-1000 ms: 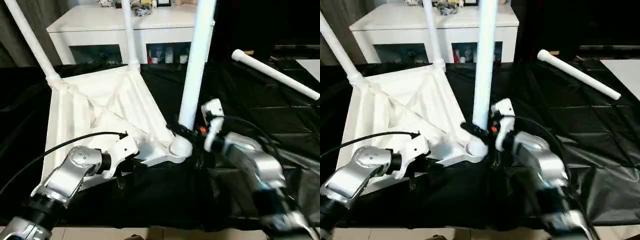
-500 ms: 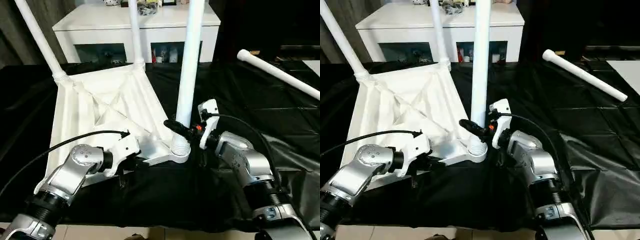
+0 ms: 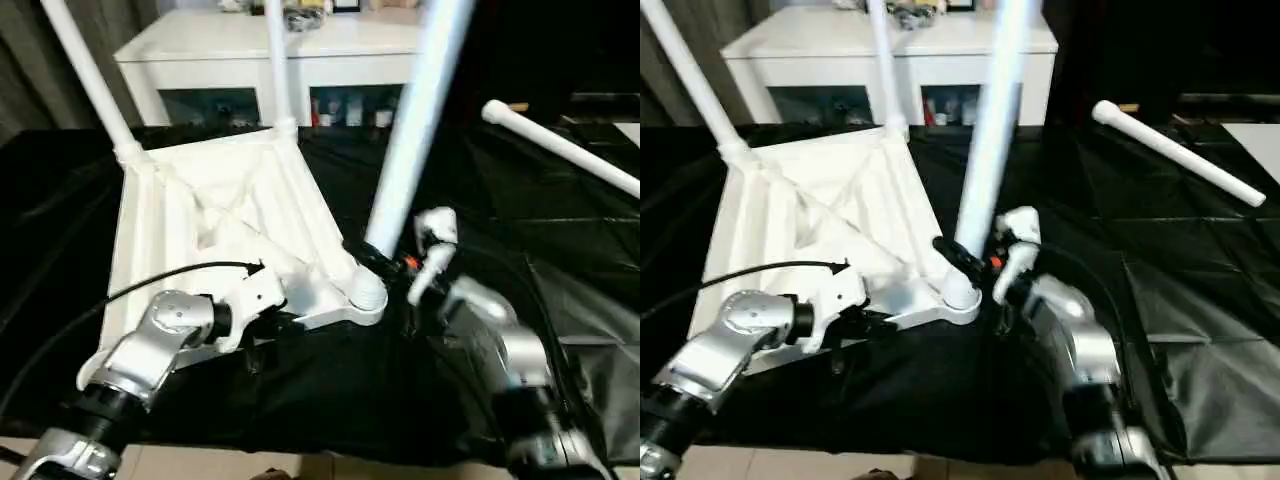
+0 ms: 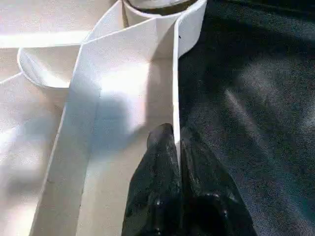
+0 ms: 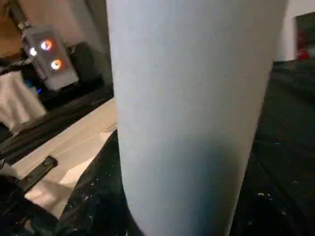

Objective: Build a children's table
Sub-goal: Insert table leg to table base

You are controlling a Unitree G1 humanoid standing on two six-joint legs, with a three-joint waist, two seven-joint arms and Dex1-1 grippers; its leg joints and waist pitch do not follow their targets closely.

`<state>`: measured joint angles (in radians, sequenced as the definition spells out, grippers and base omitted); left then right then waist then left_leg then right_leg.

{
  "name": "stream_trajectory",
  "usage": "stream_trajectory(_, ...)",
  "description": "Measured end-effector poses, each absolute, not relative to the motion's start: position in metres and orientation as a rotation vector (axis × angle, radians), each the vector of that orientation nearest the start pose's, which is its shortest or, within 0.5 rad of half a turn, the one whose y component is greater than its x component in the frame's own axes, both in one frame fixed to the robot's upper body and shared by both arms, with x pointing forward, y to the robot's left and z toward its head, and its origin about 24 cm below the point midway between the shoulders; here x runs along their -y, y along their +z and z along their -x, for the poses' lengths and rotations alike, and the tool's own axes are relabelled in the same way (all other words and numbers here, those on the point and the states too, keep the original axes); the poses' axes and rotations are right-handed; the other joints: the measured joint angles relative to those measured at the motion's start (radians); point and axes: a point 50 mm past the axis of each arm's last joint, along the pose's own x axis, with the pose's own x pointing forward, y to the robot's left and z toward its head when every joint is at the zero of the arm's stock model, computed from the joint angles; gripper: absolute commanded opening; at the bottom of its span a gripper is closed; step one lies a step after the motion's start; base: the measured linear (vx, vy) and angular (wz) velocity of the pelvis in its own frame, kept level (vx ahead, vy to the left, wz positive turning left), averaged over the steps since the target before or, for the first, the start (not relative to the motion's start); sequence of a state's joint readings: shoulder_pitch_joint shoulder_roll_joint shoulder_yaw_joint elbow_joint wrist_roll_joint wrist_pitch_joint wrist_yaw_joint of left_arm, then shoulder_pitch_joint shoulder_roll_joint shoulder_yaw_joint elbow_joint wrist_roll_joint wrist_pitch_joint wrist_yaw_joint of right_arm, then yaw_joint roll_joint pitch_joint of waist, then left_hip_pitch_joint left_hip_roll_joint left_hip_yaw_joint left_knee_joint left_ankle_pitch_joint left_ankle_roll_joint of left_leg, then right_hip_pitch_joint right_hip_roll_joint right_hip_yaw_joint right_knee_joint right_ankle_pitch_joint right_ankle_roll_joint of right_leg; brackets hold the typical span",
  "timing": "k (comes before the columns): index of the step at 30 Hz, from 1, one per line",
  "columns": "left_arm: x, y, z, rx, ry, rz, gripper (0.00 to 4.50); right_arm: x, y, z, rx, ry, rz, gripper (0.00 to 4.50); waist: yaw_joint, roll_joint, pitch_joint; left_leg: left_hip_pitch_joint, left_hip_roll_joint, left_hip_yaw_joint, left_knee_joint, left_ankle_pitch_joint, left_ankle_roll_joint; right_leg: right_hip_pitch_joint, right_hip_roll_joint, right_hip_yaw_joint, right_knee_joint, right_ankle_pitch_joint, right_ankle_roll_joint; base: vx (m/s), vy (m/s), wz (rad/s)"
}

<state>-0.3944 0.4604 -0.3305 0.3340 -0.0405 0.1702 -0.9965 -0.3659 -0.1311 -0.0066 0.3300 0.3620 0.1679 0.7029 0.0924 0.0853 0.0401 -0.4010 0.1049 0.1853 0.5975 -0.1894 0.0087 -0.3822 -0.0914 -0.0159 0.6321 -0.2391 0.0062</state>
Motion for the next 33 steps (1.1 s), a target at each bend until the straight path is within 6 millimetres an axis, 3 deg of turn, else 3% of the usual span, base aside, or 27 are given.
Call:
stream_trajectory(5,-0.146,0.035,-0.291,-0.435,-1.163,-0.412,0.0,0.122,0.06,-0.298,-0.039,0.757,-0.175,1.85,-0.003,0.006,-0.001,0.0,0.0,0.002,-0.001,0.0,0.0,0.0,0.0,0.001,-0.002,0.0,0.0,0.0,0.0,0.0)
stream_trajectory(13,-0.146,0.035,-0.294,-0.429,-1.16,-0.42,0.0,0.114,0.068,-0.298,-0.062,0.824,0.03,1.84,-0.004,0.006,0.0,0.0,0.0,0.002,-0.003,0.0,0.0,-0.001,0.0,0.001,-0.002,-0.004,0.007,0.0,0.0,0.0)
stream_trajectory(24,-0.151,0.036,-0.294,-0.434,-1.146,-0.439,0.0,0.101,0.073,-0.32,-0.179,0.93,0.064,1.84,-0.012,-0.01,-0.001,0.001,0.0,0.002,-0.005,0.0,0.0,-0.001,0.0,0.0,-0.002,-0.003,0.005,0.0,0.0,0.0)
stream_trajectory(33,-0.159,0.034,-0.292,-0.457,-1.138,-0.437,0.0,0.095,0.066,-0.325,-0.217,0.978,0.044,1.84,-0.023,-0.022,-0.002,0.014,0.0,0.001,-0.007,0.0,0.0,0.0,-0.001,0.001,-0.004,-0.004,0.007,0.0,0.0,0.0)
